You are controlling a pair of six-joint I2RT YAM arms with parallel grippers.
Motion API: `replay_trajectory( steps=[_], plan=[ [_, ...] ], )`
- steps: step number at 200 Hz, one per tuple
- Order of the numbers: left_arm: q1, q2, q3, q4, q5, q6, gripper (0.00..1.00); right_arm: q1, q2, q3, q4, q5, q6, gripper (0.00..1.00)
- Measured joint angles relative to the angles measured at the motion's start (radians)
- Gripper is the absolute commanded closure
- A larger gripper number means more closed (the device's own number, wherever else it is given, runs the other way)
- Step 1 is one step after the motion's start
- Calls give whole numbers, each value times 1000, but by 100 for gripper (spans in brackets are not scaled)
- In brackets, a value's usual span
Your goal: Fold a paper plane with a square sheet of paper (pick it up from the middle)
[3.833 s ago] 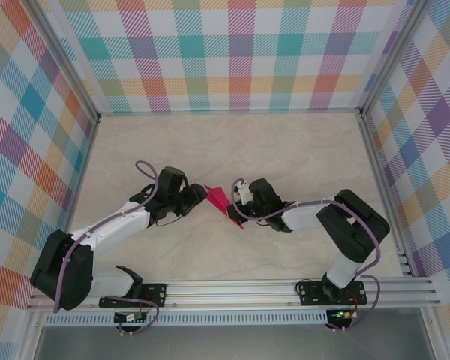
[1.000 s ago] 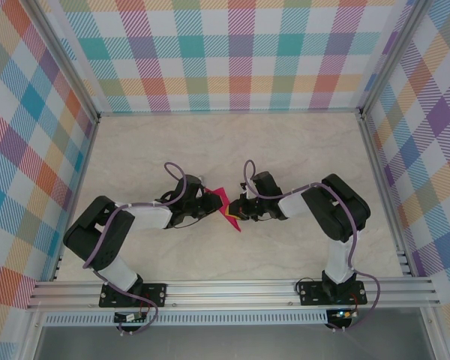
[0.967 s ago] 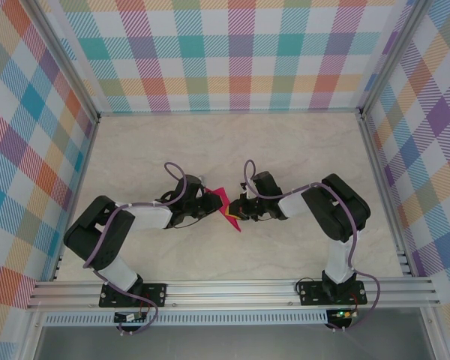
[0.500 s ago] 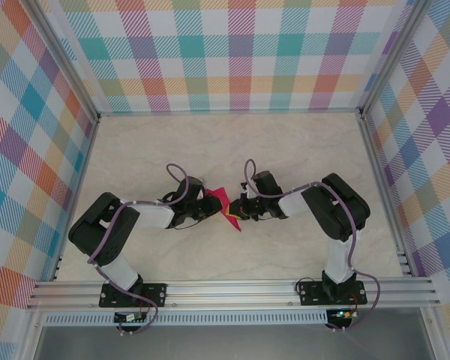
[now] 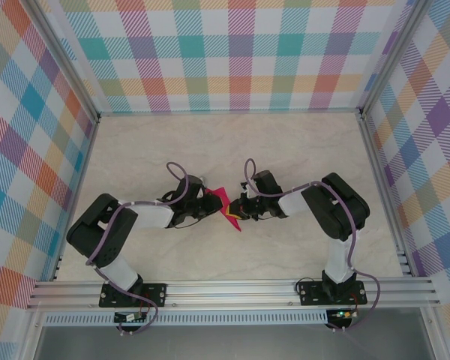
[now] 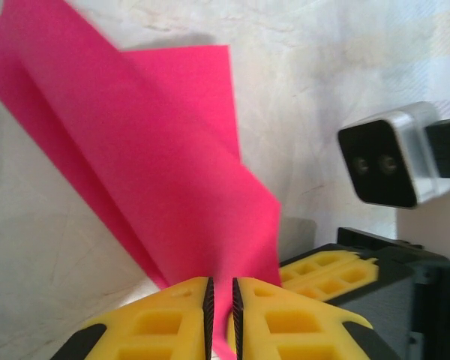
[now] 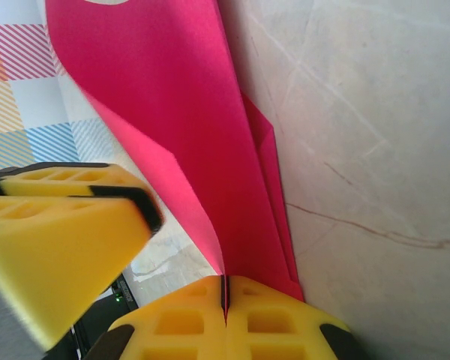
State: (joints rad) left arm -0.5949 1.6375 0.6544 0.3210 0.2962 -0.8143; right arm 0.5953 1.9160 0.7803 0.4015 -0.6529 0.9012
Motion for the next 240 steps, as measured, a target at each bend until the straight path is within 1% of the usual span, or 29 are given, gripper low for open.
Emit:
replay_trajectory(
  steps=[41,240],
  plan=[
    [0,-2,0,0,-1,0,84,0,1,2,-3,-4,0,99],
    [0,78,54,-51,-18,27,87,-3,5,9,-14,-16,0,98]
  ],
)
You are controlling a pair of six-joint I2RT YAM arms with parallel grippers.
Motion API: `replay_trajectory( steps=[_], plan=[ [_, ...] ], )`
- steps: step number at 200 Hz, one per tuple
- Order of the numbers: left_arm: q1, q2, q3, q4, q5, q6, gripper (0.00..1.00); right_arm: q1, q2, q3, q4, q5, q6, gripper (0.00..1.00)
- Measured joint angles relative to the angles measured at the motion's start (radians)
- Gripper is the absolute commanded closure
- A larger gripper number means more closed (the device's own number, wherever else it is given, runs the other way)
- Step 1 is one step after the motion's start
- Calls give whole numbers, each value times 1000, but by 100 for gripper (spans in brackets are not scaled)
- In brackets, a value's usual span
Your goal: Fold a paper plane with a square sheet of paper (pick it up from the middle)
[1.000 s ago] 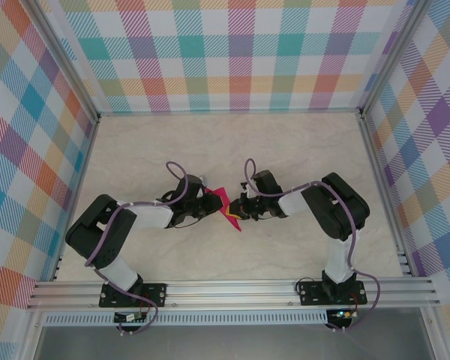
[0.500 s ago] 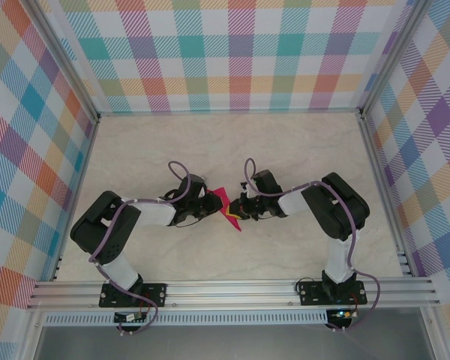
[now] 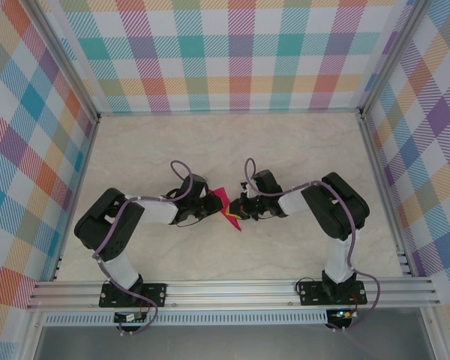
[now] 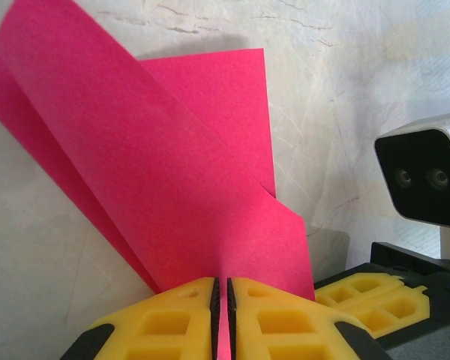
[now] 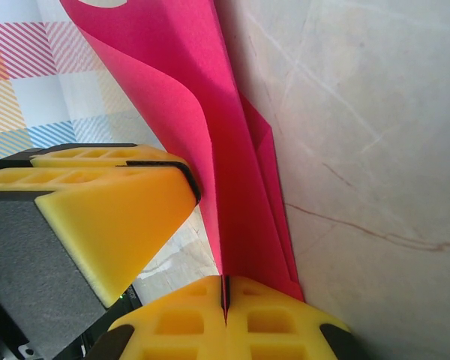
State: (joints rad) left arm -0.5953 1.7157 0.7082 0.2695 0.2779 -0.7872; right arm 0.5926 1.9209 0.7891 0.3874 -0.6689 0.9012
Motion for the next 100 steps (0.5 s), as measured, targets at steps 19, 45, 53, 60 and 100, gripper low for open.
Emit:
replay_trajectory(
  steps=[19,45,53,60,100],
  plan=[
    [0,5,10,-13,0,0,87,-2,1,0,0,-2,0,97],
    [0,11,24,-35,-1,1,88,-2,0,6,-11,-3,0,92],
    [0,11,27,-40,-2,1,88,-2,0,10,-18,-6,0,90],
    [0,11,28,-45,-2,1,88,-2,0,13,-24,-9,0,89],
    [0,11,29,-58,-7,0,90,-4,-26,21,-89,-13,-24,83]
  ],
)
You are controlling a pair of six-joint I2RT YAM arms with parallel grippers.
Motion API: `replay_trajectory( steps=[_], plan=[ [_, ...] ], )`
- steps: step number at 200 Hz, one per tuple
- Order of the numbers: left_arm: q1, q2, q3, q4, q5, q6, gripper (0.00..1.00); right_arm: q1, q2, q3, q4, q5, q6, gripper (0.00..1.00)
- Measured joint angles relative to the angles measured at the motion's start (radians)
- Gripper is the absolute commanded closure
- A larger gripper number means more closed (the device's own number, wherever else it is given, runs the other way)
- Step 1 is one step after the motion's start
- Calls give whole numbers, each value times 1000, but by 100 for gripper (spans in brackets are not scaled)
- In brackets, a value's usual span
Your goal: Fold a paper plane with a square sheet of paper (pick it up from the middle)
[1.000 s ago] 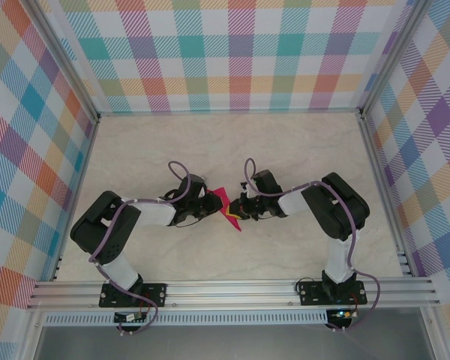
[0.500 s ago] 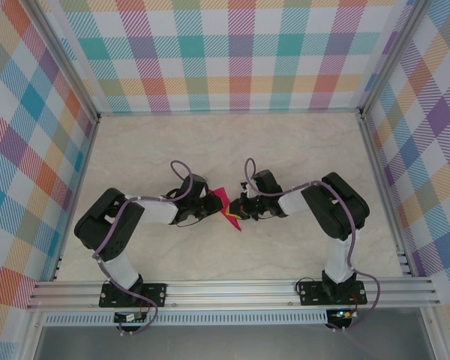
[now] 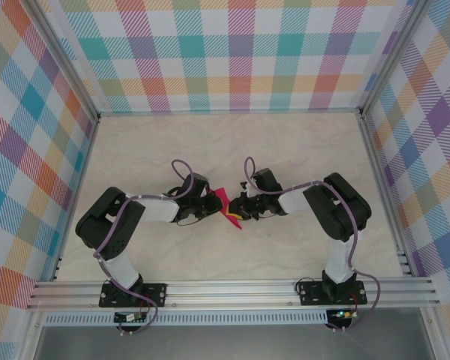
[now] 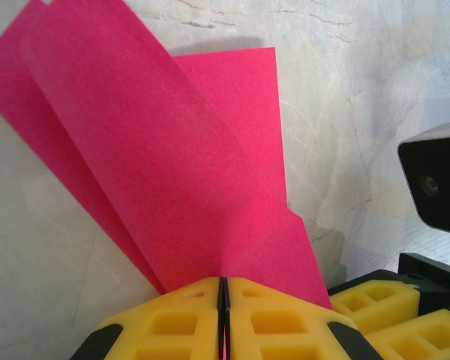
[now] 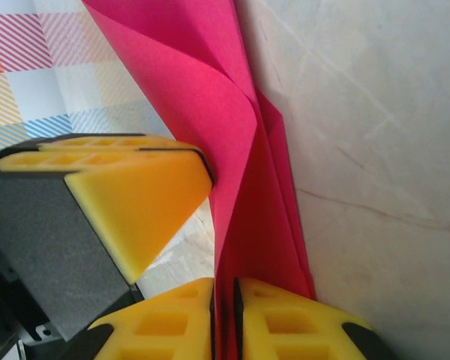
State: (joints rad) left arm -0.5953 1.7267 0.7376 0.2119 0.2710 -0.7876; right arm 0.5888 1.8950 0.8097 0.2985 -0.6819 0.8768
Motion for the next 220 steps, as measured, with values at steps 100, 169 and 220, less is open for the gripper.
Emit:
replay_trajectory(
  steps=[100,169,220],
  plan=[
    [0,0,0,0,-2,0,91,0,-75,-3,-162,0,-48,88],
    [-1,0,0,-2,-2,0,91,0,-74,-9,-202,16,-84,88],
    [-3,0,13,-26,-2,-1,91,0,-60,8,-255,14,-123,92]
  ],
)
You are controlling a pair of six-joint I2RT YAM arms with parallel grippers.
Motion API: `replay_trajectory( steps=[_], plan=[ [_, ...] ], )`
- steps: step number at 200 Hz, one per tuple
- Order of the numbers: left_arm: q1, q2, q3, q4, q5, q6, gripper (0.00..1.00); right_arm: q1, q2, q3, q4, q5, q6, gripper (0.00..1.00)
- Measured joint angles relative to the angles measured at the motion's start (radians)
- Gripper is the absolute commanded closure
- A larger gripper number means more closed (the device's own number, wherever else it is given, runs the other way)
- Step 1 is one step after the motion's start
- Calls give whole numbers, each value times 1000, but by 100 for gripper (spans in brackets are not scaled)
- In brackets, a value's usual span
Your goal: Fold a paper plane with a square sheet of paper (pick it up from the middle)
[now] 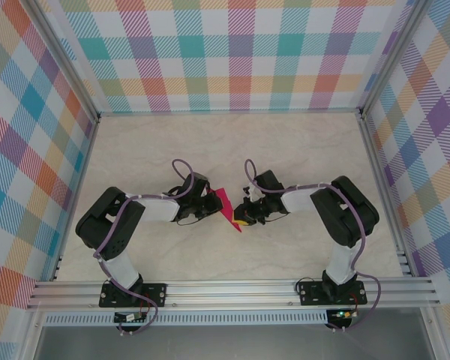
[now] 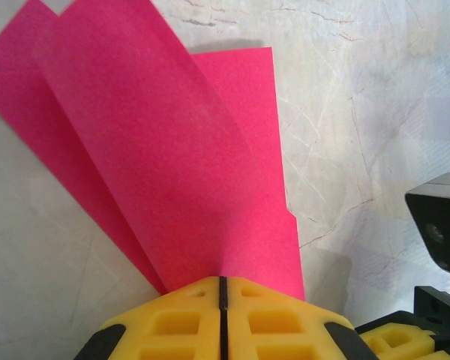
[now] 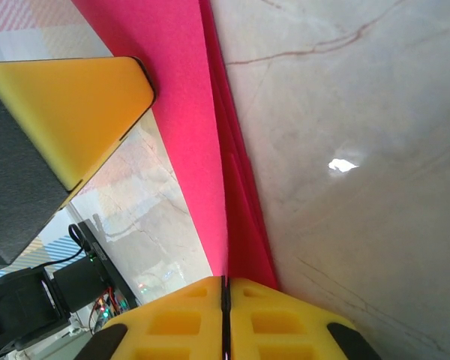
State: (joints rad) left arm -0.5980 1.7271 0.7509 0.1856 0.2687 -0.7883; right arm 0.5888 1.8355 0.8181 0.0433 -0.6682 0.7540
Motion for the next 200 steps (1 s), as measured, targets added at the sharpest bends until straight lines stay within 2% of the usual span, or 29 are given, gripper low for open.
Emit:
replay_trajectory(
  steps=[27,54,87,122,200],
  plan=[
    [0,0,0,0,0,0,91,-8,19,8,-3,-29,-8,91],
    [0,0,0,-1,0,0,92,-9,19,9,-4,-37,-13,87],
    [0,4,7,-8,0,0,92,-8,-8,9,-47,-16,-39,84],
    [0,12,21,-20,0,-1,92,-6,-63,8,-121,17,-86,84],
    [0,15,28,-30,0,-4,92,2,-56,8,-159,24,-121,87]
  ],
)
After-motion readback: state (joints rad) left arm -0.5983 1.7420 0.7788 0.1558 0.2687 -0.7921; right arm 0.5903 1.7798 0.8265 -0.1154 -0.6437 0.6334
